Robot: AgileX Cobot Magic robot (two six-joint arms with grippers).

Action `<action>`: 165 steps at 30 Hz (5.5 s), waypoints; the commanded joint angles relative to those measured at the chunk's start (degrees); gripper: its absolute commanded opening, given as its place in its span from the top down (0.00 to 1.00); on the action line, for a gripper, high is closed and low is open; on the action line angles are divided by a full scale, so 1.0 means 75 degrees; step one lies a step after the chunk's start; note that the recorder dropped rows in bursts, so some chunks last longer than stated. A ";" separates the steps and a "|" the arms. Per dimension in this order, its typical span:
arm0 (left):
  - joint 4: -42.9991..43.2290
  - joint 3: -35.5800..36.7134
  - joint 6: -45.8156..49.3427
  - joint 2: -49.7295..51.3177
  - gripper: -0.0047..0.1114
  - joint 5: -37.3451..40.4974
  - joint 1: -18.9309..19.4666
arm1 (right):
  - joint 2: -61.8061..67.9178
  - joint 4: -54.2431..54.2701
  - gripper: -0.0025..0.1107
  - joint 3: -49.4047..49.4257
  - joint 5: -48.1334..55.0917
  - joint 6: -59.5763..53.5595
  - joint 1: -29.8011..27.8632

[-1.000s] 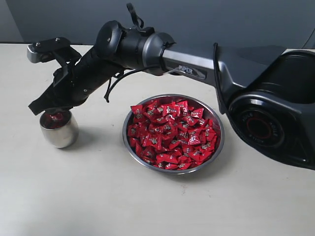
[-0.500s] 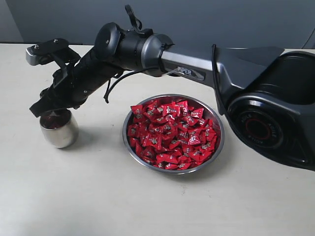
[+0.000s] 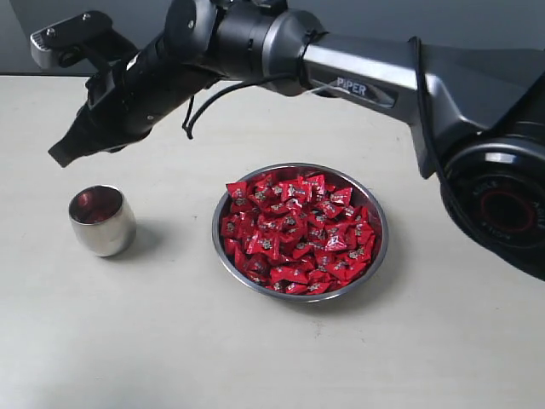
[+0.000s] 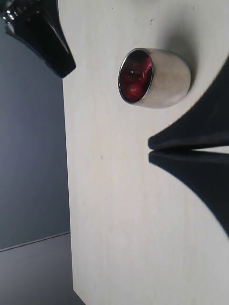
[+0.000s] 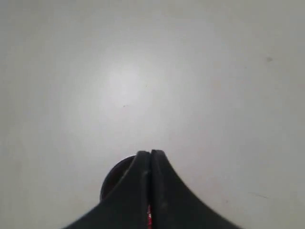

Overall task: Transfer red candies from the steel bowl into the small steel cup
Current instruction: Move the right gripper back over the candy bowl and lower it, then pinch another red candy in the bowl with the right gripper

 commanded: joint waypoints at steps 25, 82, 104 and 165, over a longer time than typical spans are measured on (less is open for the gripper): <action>-0.0017 0.0029 -0.0019 -0.0034 0.96 -0.0012 0.0004 | -0.3477 -0.1164 0.99 0.5732 -0.3075 0.0642 -0.1836; -0.0017 0.0029 -0.0019 -0.0034 0.96 -0.0012 0.0004 | -0.4701 -0.1838 0.58 0.9566 -0.4025 0.3860 -0.2392; -0.0017 0.0029 -0.0019 -0.0034 0.96 -0.0012 0.0004 | -0.3721 -0.2350 0.66 0.8334 -0.2788 0.3904 -0.2392; -0.0017 0.0029 -0.0019 -0.0034 0.96 -0.0012 0.0004 | -0.2806 -0.2333 0.66 0.8334 -0.3178 0.3910 -0.2392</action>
